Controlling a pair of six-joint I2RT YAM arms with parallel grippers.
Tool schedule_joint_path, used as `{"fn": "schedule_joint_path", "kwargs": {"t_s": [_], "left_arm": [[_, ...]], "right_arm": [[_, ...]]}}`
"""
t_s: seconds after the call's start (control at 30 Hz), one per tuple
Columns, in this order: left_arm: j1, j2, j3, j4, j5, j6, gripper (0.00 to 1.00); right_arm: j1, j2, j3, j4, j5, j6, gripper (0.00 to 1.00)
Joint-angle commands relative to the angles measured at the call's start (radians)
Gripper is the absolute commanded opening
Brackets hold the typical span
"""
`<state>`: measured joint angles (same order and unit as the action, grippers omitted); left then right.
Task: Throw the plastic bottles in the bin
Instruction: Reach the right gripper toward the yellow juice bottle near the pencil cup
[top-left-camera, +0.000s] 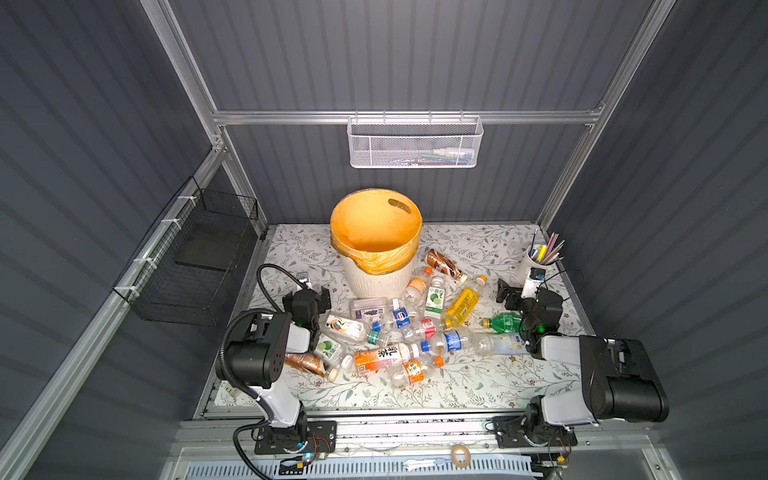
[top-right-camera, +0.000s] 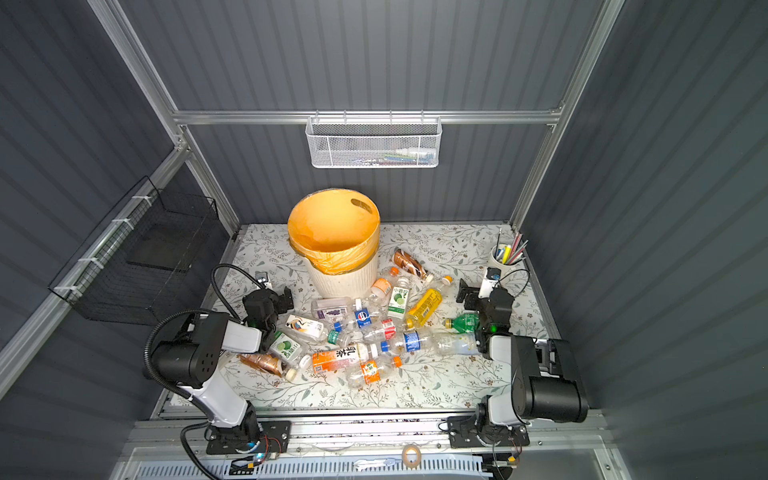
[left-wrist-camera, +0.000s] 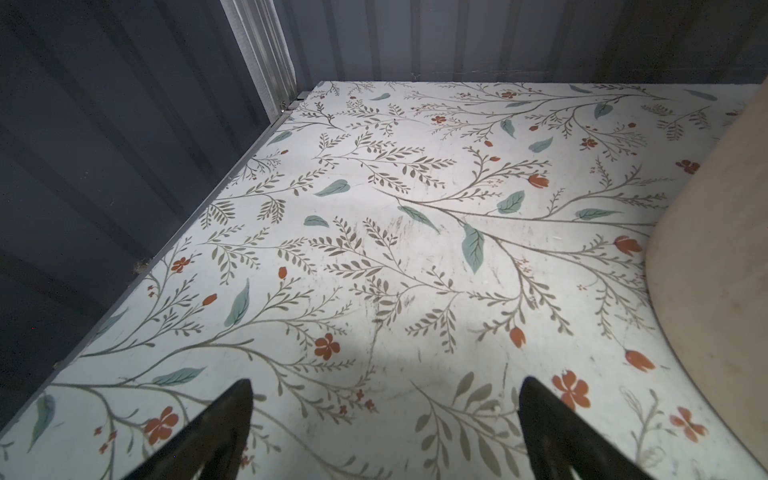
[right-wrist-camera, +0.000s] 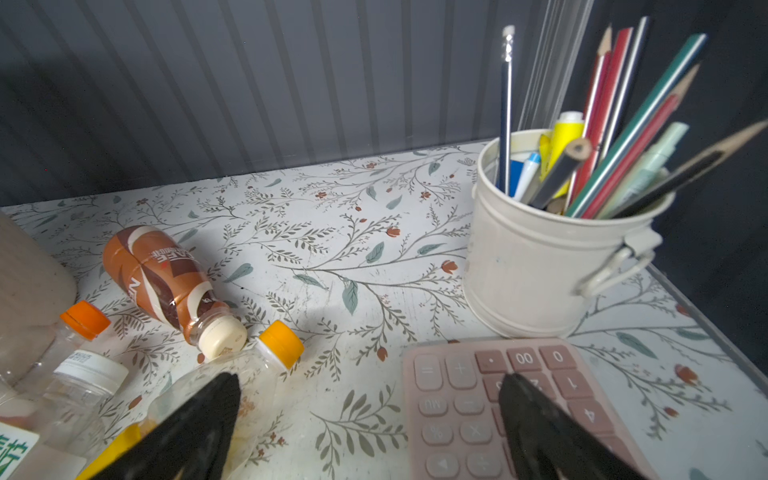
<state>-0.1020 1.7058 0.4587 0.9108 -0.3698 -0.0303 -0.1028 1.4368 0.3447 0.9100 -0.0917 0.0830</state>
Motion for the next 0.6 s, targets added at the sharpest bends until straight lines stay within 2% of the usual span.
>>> {"fn": "schedule_joint_path", "kwargs": {"t_s": [0.0,0.07,0.17,0.37,0.57], "left_arm": [[0.005,-0.109,0.123,-0.275,-0.055,-0.032,0.99],[0.005,-0.170,0.230,-0.536,-0.075,-0.072,0.99],[0.005,-0.245,0.302,-0.710,-0.083,-0.117,0.99],[0.004,-0.332,0.338,-0.835,-0.028,-0.181,0.99],[0.001,-0.395,0.334,-0.906,-0.006,-0.212,0.99]], "right_arm": [[0.002,-0.103,0.138,-0.326,0.070,0.050,0.99],[0.003,-0.149,0.276,-0.627,0.049,0.120,0.99],[0.031,-0.168,0.392,-0.889,0.018,0.249,0.98],[0.174,-0.055,0.595,-1.212,-0.009,0.487,0.94],[0.275,0.054,0.646,-1.289,0.000,0.660,0.93]]}}
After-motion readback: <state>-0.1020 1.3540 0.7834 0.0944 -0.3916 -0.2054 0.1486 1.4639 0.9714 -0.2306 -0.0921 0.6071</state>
